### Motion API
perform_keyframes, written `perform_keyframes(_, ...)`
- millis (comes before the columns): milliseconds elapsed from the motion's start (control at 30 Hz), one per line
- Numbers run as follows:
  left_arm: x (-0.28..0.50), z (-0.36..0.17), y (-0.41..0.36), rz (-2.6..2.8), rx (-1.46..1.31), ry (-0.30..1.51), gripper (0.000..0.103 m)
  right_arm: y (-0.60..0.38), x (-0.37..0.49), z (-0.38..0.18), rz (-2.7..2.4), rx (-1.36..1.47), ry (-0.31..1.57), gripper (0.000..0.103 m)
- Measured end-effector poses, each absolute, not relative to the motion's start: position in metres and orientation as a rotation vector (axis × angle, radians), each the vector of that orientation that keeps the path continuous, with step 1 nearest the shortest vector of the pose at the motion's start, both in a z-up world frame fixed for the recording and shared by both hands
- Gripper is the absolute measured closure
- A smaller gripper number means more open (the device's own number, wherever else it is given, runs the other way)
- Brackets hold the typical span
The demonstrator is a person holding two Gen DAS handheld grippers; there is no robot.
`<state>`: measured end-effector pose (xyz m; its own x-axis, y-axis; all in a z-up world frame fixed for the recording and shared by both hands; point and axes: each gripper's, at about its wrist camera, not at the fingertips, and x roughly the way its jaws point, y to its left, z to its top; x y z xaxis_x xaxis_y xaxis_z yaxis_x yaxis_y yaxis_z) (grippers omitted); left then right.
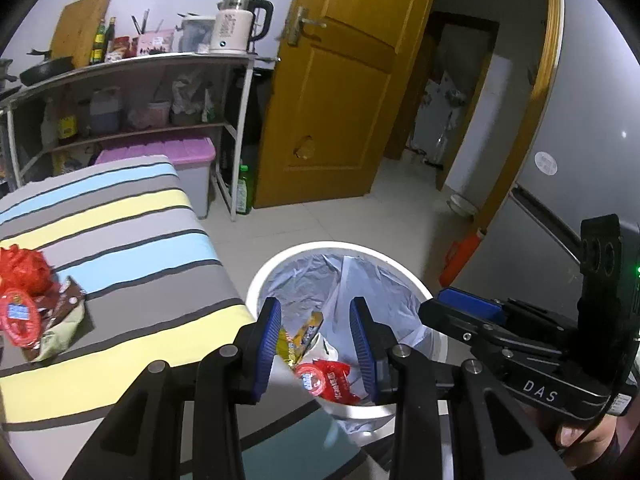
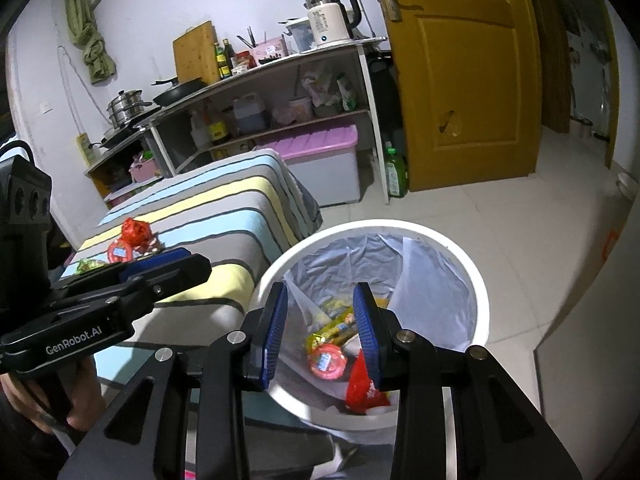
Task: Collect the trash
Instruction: 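Return both tools over the table toward the remaining trash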
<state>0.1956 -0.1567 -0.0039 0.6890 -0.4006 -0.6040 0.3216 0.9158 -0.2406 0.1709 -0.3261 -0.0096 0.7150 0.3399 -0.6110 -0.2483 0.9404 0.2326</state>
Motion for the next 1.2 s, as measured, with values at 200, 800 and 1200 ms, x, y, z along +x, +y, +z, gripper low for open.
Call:
perform_keyframes(200,0.174,0.004,-0.133,-0.358,-0.137,0.682,0.068,-0.311,0.157,0.003,0.364,0.113,0.673,0.068)
perform_keyframes(800,0.116,0.022,-0.050,-0.196,-0.183,0.613,0.068,-0.232,0.131,0.019,0.518,0.010,0.646,0.068)
perform_keyframes(1200,0.085,0.021,0.000,-0.103,-0.219,0.597,0.068,-0.188,0.122,0.020,0.596,-0.048,0.651,0.067)
